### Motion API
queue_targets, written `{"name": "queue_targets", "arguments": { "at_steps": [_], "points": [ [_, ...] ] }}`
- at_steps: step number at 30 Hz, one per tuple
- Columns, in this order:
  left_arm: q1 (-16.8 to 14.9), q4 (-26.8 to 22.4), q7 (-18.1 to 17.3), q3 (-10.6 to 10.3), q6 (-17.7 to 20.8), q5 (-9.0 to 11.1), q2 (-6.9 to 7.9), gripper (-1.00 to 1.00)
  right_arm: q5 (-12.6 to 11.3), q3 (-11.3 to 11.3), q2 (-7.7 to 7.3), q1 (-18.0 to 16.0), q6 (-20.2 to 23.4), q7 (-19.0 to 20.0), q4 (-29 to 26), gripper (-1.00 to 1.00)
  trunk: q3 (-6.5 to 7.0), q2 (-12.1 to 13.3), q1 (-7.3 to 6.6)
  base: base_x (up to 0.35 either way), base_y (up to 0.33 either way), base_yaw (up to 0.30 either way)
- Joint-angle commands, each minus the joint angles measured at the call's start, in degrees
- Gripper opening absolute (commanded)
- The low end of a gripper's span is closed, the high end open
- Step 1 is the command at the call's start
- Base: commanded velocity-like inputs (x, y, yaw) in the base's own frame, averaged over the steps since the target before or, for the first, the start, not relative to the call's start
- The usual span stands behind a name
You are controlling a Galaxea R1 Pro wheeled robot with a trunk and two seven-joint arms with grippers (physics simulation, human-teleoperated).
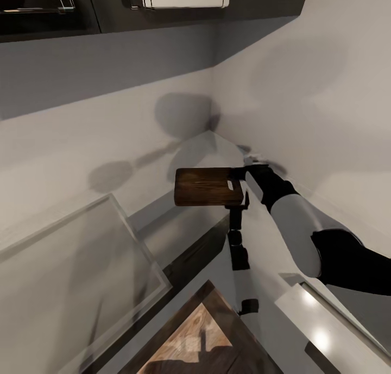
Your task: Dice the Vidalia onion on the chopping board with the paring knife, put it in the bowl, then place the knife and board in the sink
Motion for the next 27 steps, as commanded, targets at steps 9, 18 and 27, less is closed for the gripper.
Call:
{"name": "queue_targets", "arguments": {
  "at_steps": [9,18,27],
  "points": [
    [0.04,-0.11,-0.05,0.0,-0.05,0.29,-0.05,1.0,0.02,0.29,-0.1,0.05,-0.32,-0.18,2.1,1.0,-0.08,-0.09,0.03,0.0,0.0,0.0],
    [0.04,-0.11,-0.04,0.0,-0.04,0.29,-0.05,1.0,0.02,0.29,-0.1,0.13,-0.4,-0.17,2.49,1.0,-0.08,-0.09,0.03,0.0,0.0,0.0],
    [0.04,-0.11,-0.06,0.01,-0.03,0.29,-0.05,1.0,0.02,0.23,-0.3,0.15,-1.83,-0.17,3.82,1.0,-0.08,-0.09,0.03,0.0,0.0,0.0]
  ]
}}
